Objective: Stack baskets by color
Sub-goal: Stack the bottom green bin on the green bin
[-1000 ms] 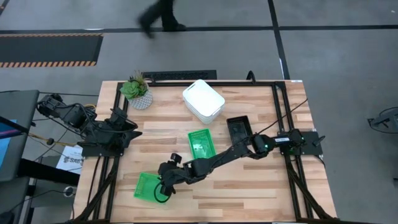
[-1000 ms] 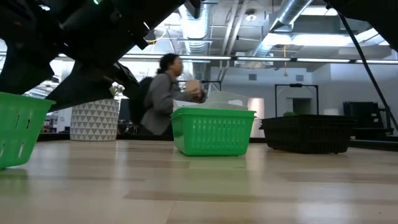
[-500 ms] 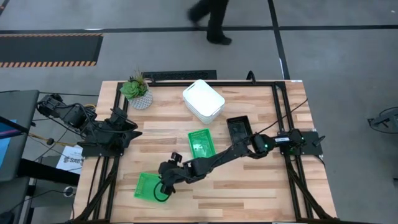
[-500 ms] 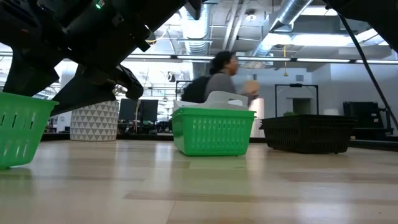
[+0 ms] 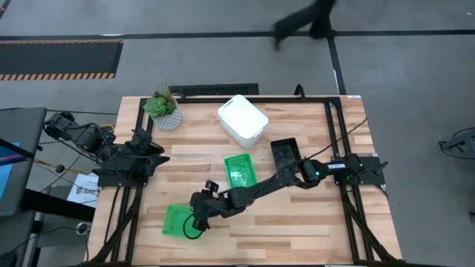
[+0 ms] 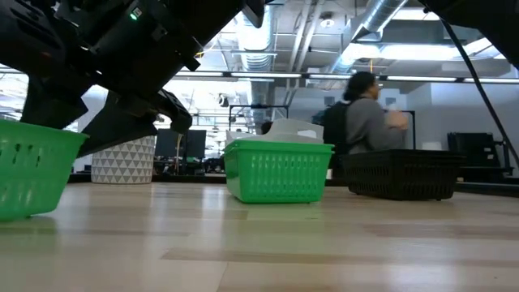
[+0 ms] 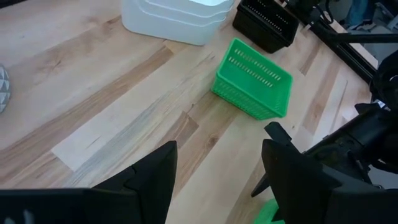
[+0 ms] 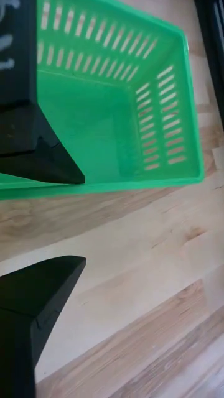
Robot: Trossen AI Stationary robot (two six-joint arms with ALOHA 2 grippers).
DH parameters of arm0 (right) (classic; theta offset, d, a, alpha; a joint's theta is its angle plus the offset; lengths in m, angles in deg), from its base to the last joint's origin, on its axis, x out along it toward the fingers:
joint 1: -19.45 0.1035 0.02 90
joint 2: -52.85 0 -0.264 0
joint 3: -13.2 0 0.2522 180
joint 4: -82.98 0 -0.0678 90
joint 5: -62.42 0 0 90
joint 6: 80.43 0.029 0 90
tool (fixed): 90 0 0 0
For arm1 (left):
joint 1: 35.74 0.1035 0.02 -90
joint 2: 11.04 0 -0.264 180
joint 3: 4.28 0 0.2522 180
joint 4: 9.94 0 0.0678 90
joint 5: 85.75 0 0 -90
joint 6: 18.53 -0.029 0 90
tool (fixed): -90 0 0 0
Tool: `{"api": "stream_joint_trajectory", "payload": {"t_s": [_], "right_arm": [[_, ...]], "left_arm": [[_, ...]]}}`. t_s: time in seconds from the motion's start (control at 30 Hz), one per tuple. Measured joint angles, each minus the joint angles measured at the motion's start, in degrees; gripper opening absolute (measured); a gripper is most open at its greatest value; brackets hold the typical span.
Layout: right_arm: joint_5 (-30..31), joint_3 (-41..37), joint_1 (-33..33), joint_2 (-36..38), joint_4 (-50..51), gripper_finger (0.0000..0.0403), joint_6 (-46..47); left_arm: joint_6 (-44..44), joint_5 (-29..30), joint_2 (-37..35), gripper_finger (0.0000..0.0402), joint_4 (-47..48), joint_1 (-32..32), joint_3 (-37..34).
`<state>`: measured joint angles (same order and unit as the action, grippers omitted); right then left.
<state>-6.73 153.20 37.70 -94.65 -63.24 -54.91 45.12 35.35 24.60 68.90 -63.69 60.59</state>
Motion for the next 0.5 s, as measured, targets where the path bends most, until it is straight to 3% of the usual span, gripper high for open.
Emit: {"api": "stream_joint_trajectory", "payload": {"t_s": [0.5], "right_arm": [[0.05, 0.00, -0.14, 0.02, 1.26, 0.0217, -0.01]], "left_arm": [[-0.02, 0.76, 0.00, 0.0224, -0.02, 0.00, 0.00]]}}
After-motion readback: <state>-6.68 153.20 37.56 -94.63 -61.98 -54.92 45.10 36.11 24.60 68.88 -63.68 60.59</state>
